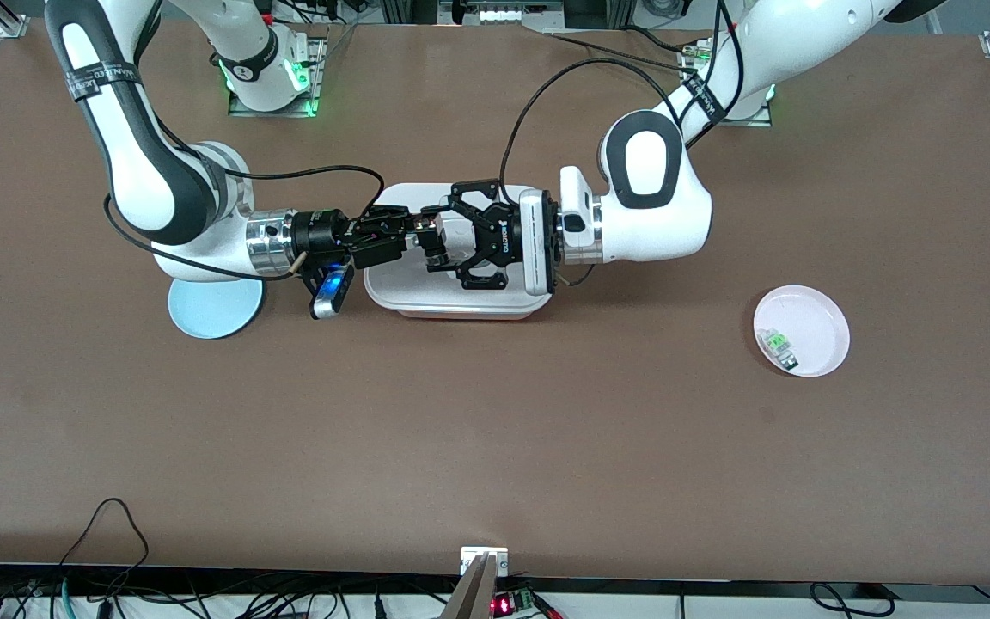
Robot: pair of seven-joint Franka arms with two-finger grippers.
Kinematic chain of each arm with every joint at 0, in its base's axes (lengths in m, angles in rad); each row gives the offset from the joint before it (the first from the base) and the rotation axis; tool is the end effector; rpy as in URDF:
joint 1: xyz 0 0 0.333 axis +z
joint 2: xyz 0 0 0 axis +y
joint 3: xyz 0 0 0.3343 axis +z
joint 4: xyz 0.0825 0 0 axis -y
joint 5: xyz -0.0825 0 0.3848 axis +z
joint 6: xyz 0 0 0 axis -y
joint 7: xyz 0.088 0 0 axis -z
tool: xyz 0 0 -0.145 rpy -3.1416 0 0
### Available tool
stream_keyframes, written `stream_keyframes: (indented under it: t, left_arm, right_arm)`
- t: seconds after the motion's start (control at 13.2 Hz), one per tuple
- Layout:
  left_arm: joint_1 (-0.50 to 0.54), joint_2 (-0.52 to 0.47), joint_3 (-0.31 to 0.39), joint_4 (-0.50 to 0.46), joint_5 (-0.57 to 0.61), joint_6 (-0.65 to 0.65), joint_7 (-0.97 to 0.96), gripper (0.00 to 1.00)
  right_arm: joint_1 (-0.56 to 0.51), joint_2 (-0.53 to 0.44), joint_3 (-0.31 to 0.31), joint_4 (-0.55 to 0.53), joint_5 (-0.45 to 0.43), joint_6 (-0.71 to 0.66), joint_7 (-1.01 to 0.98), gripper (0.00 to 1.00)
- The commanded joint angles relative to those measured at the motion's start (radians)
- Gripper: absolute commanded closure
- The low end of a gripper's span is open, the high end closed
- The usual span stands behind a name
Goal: Transfer orange switch to right arm and place
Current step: 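Open the left gripper and pull it back while the right gripper holds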
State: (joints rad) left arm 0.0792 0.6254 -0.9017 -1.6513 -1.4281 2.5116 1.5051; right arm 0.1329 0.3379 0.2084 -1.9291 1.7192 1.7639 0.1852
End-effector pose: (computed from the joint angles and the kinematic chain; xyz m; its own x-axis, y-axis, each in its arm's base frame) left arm 0.5687 -0.4680 0.4067 0.5916 -0.1020 0.7997 -0.8059 -0.1022 0.5832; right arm 0.5627 0.3198 0.3913 0.6121 0.0978 -0.7847 -0.7861 -0.0332 -0.6172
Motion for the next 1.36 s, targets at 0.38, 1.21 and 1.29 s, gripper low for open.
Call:
stream_keyframes:
  t: [0.38, 1.21, 1.29]
  left_arm:
    - [0.025, -0.01, -0.006, 0.007, -0.025, -0.013, 0.018, 0.0]
    - [0.261, -0.047, -0.009, 0.102, 0.509, -0.558, -0.483, 0.0]
    - [0.287, -0.047, -0.011, 0.129, 0.57, -0.639, -0.559, 0.0]
  right_arm:
    - [0.005, 0.006, 0.003, 0.007, 0.008, 0.009, -0.038, 0.6]
    - [-0.01, -0.103, 0.0, 0.03, -0.357, 0.054, -0.076, 0.65]
    - [-0.012, -0.114, -0.001, 0.03, -0.404, 0.054, -0.075, 0.65]
